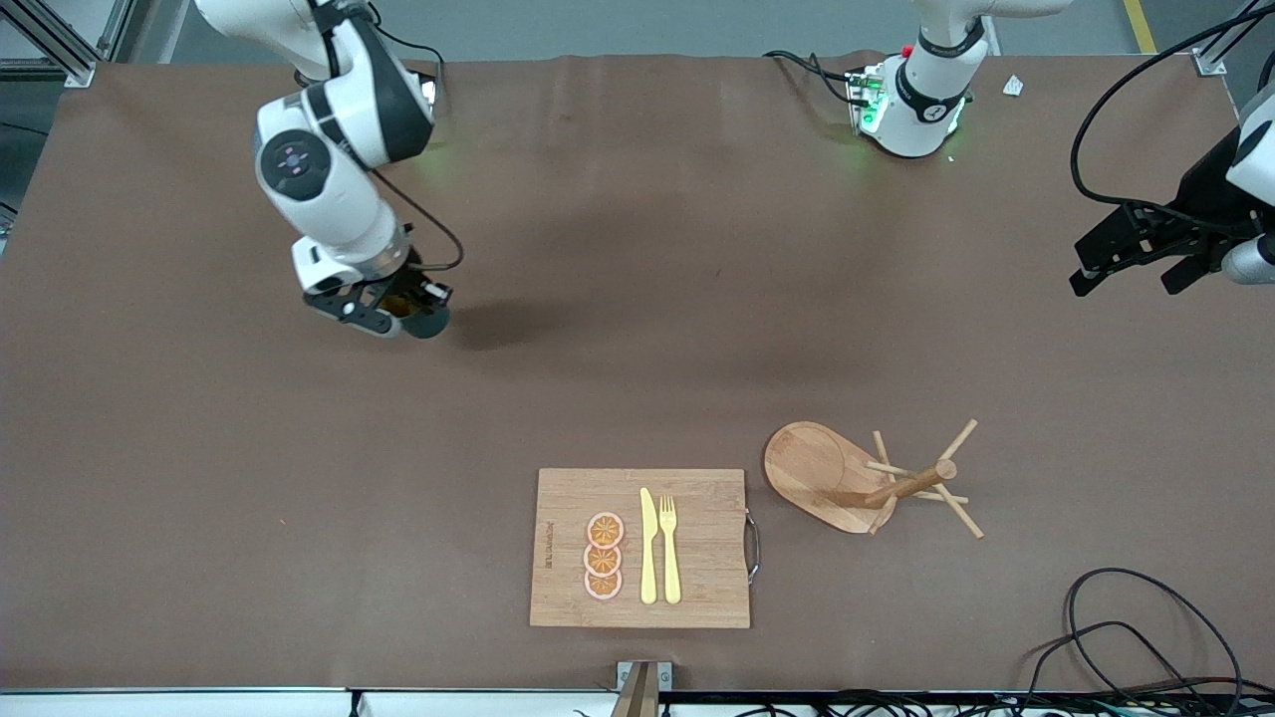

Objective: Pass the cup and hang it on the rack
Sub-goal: 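Carry the teal mug with the right gripper toward the table middle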

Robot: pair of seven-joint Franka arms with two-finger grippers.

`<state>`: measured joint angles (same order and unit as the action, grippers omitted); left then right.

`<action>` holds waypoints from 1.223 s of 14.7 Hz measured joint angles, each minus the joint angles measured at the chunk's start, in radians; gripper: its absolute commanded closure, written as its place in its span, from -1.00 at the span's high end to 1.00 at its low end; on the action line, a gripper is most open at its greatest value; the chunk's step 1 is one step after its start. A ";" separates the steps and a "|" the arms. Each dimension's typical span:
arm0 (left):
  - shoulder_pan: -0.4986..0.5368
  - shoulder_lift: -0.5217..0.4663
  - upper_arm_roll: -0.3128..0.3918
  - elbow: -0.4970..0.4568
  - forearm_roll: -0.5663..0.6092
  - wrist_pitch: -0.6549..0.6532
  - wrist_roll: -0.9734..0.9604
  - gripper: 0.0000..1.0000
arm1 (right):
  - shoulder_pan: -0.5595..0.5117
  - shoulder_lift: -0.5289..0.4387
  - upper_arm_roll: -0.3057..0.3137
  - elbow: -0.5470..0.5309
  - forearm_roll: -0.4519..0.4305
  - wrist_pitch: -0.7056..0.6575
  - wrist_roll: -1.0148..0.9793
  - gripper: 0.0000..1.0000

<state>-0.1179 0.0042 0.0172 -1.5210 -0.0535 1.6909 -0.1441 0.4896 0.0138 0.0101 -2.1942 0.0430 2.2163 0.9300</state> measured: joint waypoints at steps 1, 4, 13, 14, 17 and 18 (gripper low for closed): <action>0.000 0.001 0.000 0.000 0.000 0.000 0.001 1.00 | 0.058 0.020 0.001 0.036 0.000 -0.002 0.102 -1.00; 0.000 0.004 -0.002 0.000 0.000 0.000 0.047 1.00 | 0.213 0.144 0.002 0.174 0.000 -0.001 0.379 -1.00; 0.038 0.024 0.003 0.000 -0.013 0.001 0.094 1.00 | 0.329 0.523 0.000 0.554 0.001 0.009 0.874 -1.00; 0.050 0.026 0.004 -0.001 -0.019 0.001 0.094 1.00 | 0.331 0.524 0.000 0.557 0.001 0.009 0.912 -1.00; 0.071 0.033 0.005 -0.001 -0.021 0.001 0.094 1.00 | 0.371 0.537 0.000 0.587 0.001 0.011 0.997 -1.00; 0.072 0.036 0.005 -0.001 -0.021 0.002 0.094 1.00 | 0.391 0.550 0.000 0.608 0.001 0.011 1.014 -1.00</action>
<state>-0.0461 0.0405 0.0220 -1.5224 -0.0748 1.6924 -0.0500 0.8811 0.5636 0.0101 -1.5859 0.0437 2.2272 1.9437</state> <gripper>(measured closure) 0.000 0.960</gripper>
